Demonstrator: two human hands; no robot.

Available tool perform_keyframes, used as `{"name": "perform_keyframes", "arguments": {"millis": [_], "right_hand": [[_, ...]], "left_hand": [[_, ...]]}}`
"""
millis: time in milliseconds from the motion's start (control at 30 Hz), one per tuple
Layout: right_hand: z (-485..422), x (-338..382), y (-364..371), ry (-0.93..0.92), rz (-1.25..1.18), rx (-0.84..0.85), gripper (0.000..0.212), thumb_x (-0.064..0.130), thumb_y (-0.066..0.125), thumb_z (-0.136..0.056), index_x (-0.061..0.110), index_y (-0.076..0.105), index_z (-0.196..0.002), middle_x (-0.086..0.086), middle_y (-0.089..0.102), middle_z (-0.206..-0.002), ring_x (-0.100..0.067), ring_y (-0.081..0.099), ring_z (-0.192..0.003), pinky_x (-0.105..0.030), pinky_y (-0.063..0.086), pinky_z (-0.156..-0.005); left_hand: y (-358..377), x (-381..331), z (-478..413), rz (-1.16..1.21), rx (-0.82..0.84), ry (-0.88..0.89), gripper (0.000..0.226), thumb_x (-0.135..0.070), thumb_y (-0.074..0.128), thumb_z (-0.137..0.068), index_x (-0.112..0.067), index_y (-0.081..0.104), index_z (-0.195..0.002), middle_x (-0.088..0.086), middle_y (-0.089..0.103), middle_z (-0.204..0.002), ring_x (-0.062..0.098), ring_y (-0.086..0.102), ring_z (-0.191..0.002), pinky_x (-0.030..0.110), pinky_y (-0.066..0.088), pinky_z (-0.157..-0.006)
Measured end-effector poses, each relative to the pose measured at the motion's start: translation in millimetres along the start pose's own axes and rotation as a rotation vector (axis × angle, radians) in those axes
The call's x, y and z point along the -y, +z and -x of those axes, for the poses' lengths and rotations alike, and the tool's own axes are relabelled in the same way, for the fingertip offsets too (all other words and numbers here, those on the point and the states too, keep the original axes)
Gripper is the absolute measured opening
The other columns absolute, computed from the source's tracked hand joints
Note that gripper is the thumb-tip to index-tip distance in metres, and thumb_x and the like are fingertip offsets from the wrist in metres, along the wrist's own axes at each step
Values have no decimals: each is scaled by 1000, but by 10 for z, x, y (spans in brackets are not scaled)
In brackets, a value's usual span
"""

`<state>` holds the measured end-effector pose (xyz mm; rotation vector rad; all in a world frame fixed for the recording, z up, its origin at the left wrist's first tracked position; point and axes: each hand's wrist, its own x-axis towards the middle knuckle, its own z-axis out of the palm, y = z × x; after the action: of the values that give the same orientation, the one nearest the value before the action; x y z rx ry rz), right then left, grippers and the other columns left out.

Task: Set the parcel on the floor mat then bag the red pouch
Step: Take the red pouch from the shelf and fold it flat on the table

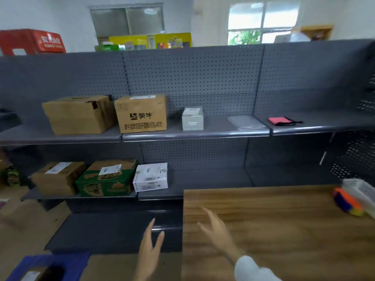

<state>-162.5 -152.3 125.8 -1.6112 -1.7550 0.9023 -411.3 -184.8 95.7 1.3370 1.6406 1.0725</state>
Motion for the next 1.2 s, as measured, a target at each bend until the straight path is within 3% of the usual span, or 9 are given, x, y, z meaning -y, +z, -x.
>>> {"name": "perform_keyframes", "arguments": {"millis": [133, 267, 367, 433, 600, 733, 833, 1033, 1200], "right_hand": [[213, -470, -560, 74, -18, -66, 65, 48, 57, -95, 34, 32, -153, 11, 36, -157, -9, 31, -146, -29, 30, -116], [411, -782, -1000, 110, -17, -159, 62, 39, 61, -94, 28, 37, -151, 7, 40, -155, -10, 36, -143, -22, 29, -114], [550, -979, -1251, 146, -3, -226, 62, 39, 61, -94, 26, 38, -151, 7, 42, -154, -10, 38, -142, -22, 31, -113], [616, -1105, -1382, 166, -4, -262, 63, 44, 59, -93, 29, 37, -151, 9, 43, -154, -9, 39, -141, -25, 33, -113], [725, -1422, -1775, 223, -7, -347, 63, 43, 60, -94, 34, 35, -151, 12, 42, -153, -7, 39, -141, -22, 34, -109], [744, -1672, -2103, 262, -4, -388, 64, 41, 61, -94, 36, 33, -151, 14, 41, -153, -4, 37, -140, -23, 33, -110], [690, -1863, -2350, 294, 34, -418, 66, 43, 61, -92, 37, 33, -152, 15, 40, -154, -6, 37, -142, -30, 36, -114], [410, -2081, -2922, 309, 101, -445, 67, 51, 57, -90, 37, 33, -151, 18, 39, -153, -4, 37, -141, -32, 36, -114], [72, -2186, -3403, 290, 156, -472, 66, 47, 58, -92, 34, 33, -152, 17, 39, -153, -1, 37, -140, -25, 35, -111]], "left_hand": [[591, -333, 61, -9, 102, 65, 62, -45, 53, -96, -35, 28, -151, -21, 27, -149, 7, 26, -141, 35, 25, -115], [1046, -567, 102, 20, 186, 140, 54, -38, 57, -96, -42, 32, -144, -17, 31, -153, 5, 29, -142, 32, 28, -115], [1439, -752, 142, 28, 272, 171, 58, -42, 55, -96, -39, 31, -149, -18, 28, -155, 3, 25, -142, 31, 24, -114], [1696, -904, 163, 33, 313, 182, 60, -41, 53, -97, -33, 28, -152, -19, 25, -153, 1, 22, -140, 31, 22, -114], [2328, -1156, 89, 18, 417, 219, 60, -48, 51, -96, -41, 24, -150, -23, 23, -152, 3, 23, -141, 38, 23, -117], [2765, -1268, -3, 27, 475, 231, 58, -47, 50, -97, -41, 24, -149, -24, 23, -151, 0, 23, -138, 36, 23, -116], [3049, -1322, -93, 34, 515, 227, 59, -51, 50, -96, -44, 24, -149, -25, 22, -151, -1, 22, -138, 36, 24, -115], [3546, -1528, -397, 80, 518, 161, 63, -57, 43, -96, -35, 24, -152, -18, 24, -156, 0, 23, -138, 36, 22, -116], [3949, -1801, -772, 110, 508, 160, 62, -55, 44, -96, -31, 29, -151, -13, 28, -156, 6, 25, -142, 37, 23, -117]]}}
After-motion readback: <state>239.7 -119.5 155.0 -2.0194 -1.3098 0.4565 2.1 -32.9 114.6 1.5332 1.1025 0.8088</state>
